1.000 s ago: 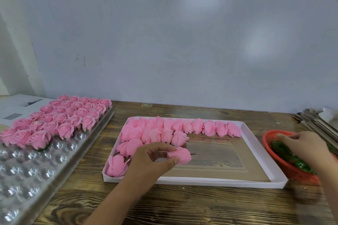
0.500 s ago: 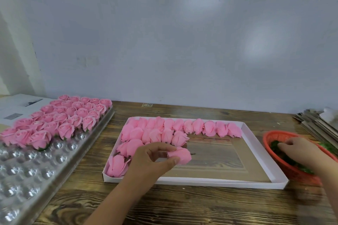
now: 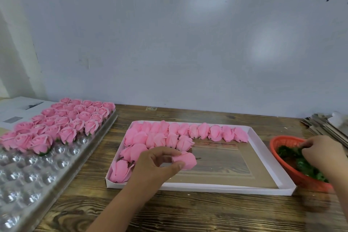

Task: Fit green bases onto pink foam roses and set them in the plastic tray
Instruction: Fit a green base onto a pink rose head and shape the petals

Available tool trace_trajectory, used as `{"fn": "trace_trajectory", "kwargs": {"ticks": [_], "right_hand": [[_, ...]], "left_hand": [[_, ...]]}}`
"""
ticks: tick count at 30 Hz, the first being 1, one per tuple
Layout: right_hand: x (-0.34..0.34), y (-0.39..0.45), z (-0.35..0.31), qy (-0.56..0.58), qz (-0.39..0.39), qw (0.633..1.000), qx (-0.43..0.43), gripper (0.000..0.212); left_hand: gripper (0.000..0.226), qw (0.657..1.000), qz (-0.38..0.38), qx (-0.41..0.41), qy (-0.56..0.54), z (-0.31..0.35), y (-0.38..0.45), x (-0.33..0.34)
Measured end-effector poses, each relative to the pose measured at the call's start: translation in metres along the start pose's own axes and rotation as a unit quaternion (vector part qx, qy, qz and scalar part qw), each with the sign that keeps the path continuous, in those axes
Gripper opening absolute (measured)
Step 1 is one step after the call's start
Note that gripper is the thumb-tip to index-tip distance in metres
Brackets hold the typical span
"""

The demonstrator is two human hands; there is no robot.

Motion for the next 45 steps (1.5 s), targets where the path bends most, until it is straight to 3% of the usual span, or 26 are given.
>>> {"fn": "trace_trajectory", "kwargs": {"ticks": [8, 12, 17, 25, 33, 37, 41, 45], "right_hand": [[-0.003, 0.008, 0.005, 0.089, 0.046, 0.995, 0.029, 0.024], [-0.006, -0.002, 0.002, 0.072, 0.018, 0.997, 0.018, 0.008], [0.0, -0.004, 0.004, 0.054, -0.026, 0.998, 0.036, 0.009], [0.003, 0.0, 0.008, 0.104, -0.027, 0.992, 0.058, 0.005], [0.013, 0.011, 0.018, 0.127, -0.059, 0.985, 0.096, 0.024], [0.003, -0.011, 0.006, 0.127, -0.038, 0.989, 0.058, 0.032], [-0.011, -0.05, -0.025, 0.176, -0.016, 0.983, -0.044, 0.033], [-0.011, -0.096, -0.065, 0.264, -0.07, 0.955, -0.119, 0.03]], "left_hand": [[0.029, 1.0, 0.002, 0.005, -0.004, 0.002, 0.0, 0.001], [0.029, 1.0, 0.0, 0.007, 0.003, 0.002, 0.0, 0.0], [0.028, 1.0, -0.006, 0.005, 0.005, 0.0, 0.001, 0.0], [0.027, 1.0, -0.009, -0.001, 0.004, -0.001, 0.001, 0.0], [0.027, 1.0, -0.007, 0.001, 0.005, 0.001, 0.0, 0.0], [0.027, 1.0, -0.007, 0.001, 0.004, 0.002, 0.0, 0.0], [0.027, 1.0, -0.006, 0.003, 0.004, 0.003, -0.001, 0.0], [0.028, 1.0, -0.006, 0.005, -0.003, 0.004, -0.002, 0.001]]}}
Point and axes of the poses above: each hand's wrist, its own y-axis towards the middle knuckle, its own x-axis out of the palm, z = x × y, the point moved 1 cm from there along y, towards the middle knuckle, and after that the axes turned 6 degrees about x, right-handed, at the moved point
